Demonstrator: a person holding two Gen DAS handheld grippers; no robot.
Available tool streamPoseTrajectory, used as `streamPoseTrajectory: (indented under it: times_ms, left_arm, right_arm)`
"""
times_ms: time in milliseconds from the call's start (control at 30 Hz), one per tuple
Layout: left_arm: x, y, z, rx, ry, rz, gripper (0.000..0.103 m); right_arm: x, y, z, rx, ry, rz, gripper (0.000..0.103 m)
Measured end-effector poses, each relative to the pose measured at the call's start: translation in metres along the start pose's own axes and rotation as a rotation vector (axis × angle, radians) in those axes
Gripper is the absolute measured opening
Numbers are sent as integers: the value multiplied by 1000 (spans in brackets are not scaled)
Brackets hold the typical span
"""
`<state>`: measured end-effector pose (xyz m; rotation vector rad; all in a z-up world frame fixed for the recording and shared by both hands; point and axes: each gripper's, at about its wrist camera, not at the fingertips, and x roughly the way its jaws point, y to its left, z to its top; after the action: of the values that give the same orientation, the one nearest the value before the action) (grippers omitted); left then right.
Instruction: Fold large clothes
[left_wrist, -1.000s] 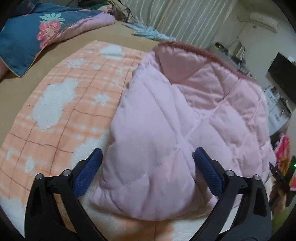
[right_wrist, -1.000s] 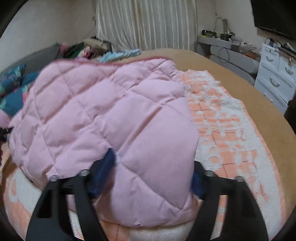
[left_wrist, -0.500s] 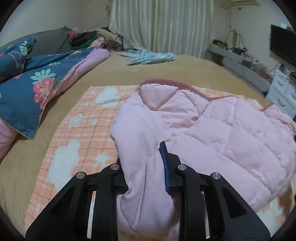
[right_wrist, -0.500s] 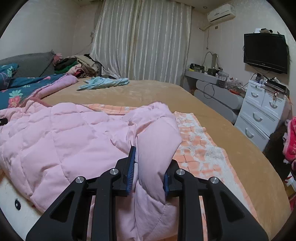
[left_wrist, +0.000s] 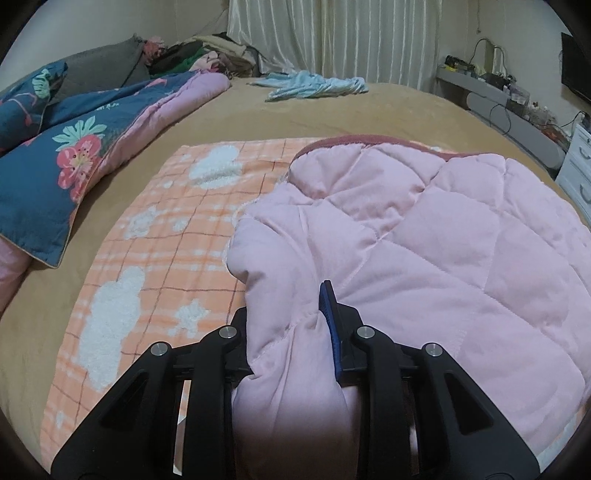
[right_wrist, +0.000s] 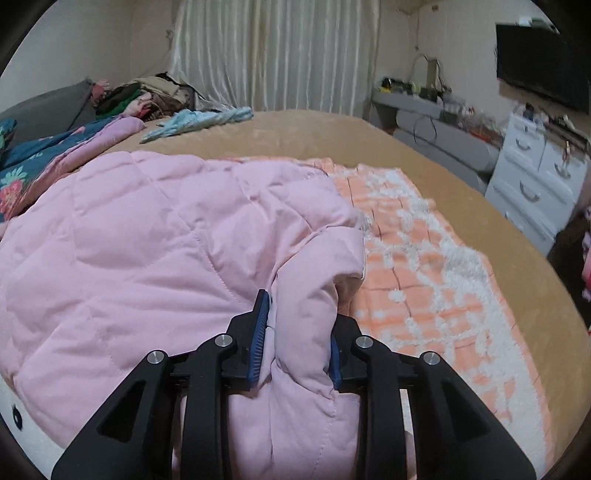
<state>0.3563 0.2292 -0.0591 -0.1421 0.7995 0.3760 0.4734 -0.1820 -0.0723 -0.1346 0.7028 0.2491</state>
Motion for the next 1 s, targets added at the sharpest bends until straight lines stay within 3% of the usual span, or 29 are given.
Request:
streamPoseTrajectory:
  times_ms: [333, 367, 433, 467, 533, 600, 633, 867, 1000]
  left_arm:
    - [5, 0, 4, -5, 31, 21, 21]
    - [3, 0, 4, -3, 31, 26, 22]
    - [-3, 1, 4, 0, 30, 38, 26]
    - [-7, 1, 5, 2, 33, 43, 30]
    - [-14, 1, 5, 7, 32, 48, 39]
    - [-26, 1, 4, 12, 18, 48, 59]
    - [-34, 0, 4, 11, 5, 42, 63]
    - [-81, -14, -2, 42, -61, 31, 92]
    - [-104, -22, -10, 61, -79, 17, 94]
  right_arm:
    - [8, -8, 0, 72, 52, 7, 33]
    - [6, -8, 0, 71, 50, 0, 34]
    - [-2, -9, 1, 66, 44, -21, 47]
    - [-8, -11, 1, 74, 45, -31, 53]
    - [-18, -15, 1, 102, 44, -38, 81]
    - [-40, -21, 2, 132, -4, -42, 90]
    - [-49, -22, 3, 133, -23, -43, 94]
    - [-120, -19, 6, 129, -138, -4, 99]
    - [-146, -14, -3, 128, -163, 9, 99]
